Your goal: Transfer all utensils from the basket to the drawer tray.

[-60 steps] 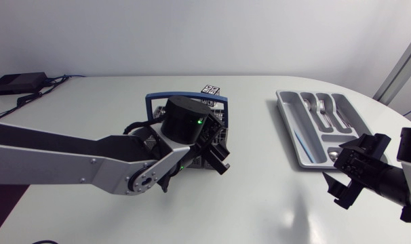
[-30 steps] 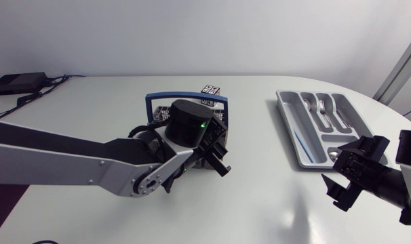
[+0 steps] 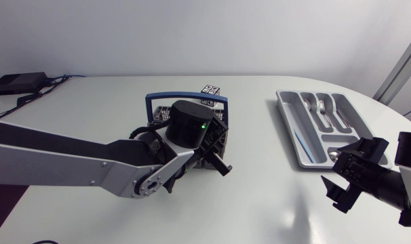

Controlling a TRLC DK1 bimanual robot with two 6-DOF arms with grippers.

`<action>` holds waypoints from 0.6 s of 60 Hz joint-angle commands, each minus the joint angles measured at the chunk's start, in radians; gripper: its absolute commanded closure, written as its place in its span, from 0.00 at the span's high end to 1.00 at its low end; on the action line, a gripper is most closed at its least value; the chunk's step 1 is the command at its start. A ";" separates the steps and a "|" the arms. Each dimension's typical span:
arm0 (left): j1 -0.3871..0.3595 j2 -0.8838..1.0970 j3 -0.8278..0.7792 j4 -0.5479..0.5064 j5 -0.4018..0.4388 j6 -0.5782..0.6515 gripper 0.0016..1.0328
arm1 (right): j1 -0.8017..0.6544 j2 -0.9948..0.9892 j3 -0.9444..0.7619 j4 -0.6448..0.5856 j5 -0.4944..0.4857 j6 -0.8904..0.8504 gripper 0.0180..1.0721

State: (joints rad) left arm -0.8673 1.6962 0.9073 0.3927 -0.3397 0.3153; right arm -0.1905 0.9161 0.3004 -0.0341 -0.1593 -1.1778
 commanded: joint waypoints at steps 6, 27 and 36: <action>-0.012 0.019 -0.033 0.025 -0.007 0.028 0.03 | 0.010 -0.002 -0.032 -0.003 0.003 0.014 0.95; -0.018 -0.047 -0.042 0.026 -0.013 0.024 0.03 | 0.016 -0.005 -0.037 -0.003 0.004 0.015 0.95; -0.021 -0.066 -0.067 0.057 -0.025 0.021 0.03 | 0.023 -0.020 -0.046 -0.007 0.004 0.018 0.95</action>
State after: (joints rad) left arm -0.8738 1.6577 0.8734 0.4259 -0.3511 0.3225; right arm -0.1768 0.9104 0.2882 -0.0341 -0.1593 -1.1774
